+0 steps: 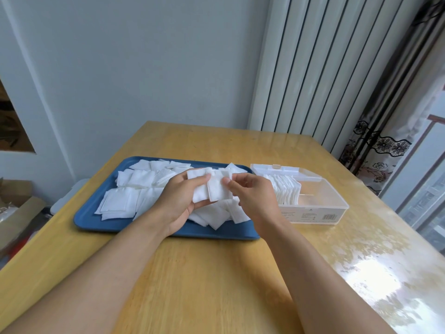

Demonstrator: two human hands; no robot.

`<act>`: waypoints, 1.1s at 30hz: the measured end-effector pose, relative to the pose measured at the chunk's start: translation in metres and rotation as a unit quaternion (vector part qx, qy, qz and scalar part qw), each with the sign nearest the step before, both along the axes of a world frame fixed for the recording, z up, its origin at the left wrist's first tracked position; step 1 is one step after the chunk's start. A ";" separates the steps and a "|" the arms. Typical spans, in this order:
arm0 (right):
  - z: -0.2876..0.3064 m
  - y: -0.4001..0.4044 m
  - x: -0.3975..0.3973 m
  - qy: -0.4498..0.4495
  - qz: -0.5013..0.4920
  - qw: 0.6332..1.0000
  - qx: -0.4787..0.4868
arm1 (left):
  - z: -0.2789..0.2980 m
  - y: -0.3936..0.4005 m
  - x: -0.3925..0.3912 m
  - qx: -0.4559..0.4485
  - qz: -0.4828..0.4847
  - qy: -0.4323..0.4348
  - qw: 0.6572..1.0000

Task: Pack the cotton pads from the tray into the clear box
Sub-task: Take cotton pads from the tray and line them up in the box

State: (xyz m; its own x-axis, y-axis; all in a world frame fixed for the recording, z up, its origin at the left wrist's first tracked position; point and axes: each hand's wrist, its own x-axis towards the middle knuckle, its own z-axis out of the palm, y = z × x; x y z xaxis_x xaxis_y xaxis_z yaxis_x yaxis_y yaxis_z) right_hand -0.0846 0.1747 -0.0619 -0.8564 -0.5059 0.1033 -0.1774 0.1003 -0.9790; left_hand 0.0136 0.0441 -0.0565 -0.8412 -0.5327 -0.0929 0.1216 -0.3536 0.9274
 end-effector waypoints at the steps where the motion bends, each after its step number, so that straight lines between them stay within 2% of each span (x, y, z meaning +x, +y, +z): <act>1: 0.000 0.001 -0.001 0.008 -0.009 1.000 -0.014 | -0.001 -0.002 -0.002 0.027 0.006 0.003 1.000; 4: 0.003 0.002 -0.003 0.026 0.004 0.999 -0.044 | -0.003 -0.007 -0.004 0.082 0.020 0.004 0.996; 7: 0.004 -0.001 0.004 0.013 0.064 0.997 -0.042 | -0.002 -0.003 -0.002 0.071 -0.034 0.005 0.997; 10: 0.000 -0.007 0.010 0.011 0.054 0.998 -0.032 | 0.001 0.003 -0.001 0.076 -0.091 0.026 0.993; 12: -0.003 -0.008 0.010 0.012 0.035 0.999 -0.029 | 0.003 0.006 0.000 0.064 -0.104 0.030 0.992; 18: -0.002 -0.006 0.006 0.020 -0.003 0.999 -0.032 | 0.000 0.009 0.003 -0.046 -0.097 -0.002 0.994; 24: 0.007 0.002 0.000 0.075 0.028 0.995 0.059 | 0.005 0.009 0.007 -0.019 -0.109 -0.014 0.994; 27: 0.011 0.006 -0.001 0.060 0.046 0.996 0.038 | 0.003 0.005 0.007 -0.023 -0.123 -0.020 0.992; 30: 0.012 0.007 -0.005 0.062 0.026 0.997 0.024 | 0.001 -0.001 0.003 -0.027 -0.057 -0.034 0.997; 33: 0.012 0.009 -0.008 0.129 0.051 0.989 0.055 | -0.001 -0.006 0.000 0.005 -0.006 -0.046 0.999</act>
